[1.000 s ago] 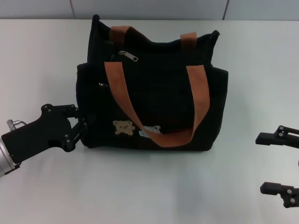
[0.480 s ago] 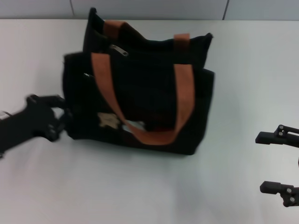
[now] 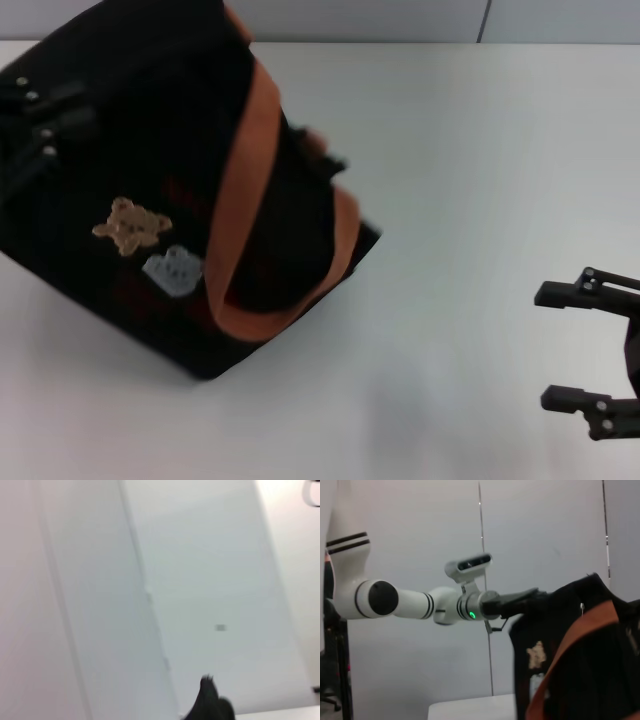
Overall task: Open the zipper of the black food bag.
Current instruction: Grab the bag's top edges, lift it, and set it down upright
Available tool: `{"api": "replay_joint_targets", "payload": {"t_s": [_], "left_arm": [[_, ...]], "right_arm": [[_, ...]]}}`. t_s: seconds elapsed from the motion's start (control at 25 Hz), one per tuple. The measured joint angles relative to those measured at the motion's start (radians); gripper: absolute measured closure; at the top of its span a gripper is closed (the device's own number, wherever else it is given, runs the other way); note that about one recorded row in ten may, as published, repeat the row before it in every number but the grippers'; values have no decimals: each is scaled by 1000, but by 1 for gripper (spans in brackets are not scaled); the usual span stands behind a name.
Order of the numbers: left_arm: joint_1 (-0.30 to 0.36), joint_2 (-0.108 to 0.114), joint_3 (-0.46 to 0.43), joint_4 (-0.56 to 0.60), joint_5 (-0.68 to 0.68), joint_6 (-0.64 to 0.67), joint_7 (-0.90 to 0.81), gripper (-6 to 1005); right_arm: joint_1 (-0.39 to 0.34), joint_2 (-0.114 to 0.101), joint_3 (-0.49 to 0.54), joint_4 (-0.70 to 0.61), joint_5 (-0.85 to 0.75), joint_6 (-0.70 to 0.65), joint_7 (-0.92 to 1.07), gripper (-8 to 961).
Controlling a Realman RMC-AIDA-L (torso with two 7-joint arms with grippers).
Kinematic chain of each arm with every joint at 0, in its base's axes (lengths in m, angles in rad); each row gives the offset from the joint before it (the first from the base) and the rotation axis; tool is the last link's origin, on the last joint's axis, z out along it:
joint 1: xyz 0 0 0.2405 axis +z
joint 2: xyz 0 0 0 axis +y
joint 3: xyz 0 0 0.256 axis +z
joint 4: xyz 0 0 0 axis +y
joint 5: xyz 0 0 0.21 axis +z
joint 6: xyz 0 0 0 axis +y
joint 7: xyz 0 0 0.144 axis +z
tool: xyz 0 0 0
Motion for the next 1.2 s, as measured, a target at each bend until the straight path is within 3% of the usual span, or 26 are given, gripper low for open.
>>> {"api": "replay_joint_targets", "payload": {"t_s": [0.16,0.2,0.24,0.48,0.64,0.88,0.92,0.96,1.12,1.2], "left_arm": [[-2,-12,30,33,1,3,-5,886],[-8,-17,181,17,2,-31,20,886],[-11,-17,226,-4,2,-54,40,887],[-10,-15,274,-43,0,-80,79,892],[3,-14,278,-50,-1,-70,97,895],[6,-13,285,-93,0,-66,122,896],[1,-13,285,-113,0,-66,129,896],[1,-13,285,-113,0,-66,129,897],[-5,-11,285,-139,1,-66,140,897],[-5,-12,285,-140,1,-66,141,897]], "right_arm": [[5,10,-1,23,-1,19,-3,114],[6,10,-1,32,-2,23,-3,114],[6,11,-1,36,-2,25,-3,114],[8,18,31,59,33,54,-7,114],[11,43,94,87,136,156,-82,115],[75,50,97,252,220,285,-452,115],[97,51,95,309,221,313,-613,115],[97,51,95,309,221,313,-613,115],[162,53,103,469,228,384,-977,115],[174,53,103,486,228,405,-1011,117]]}}
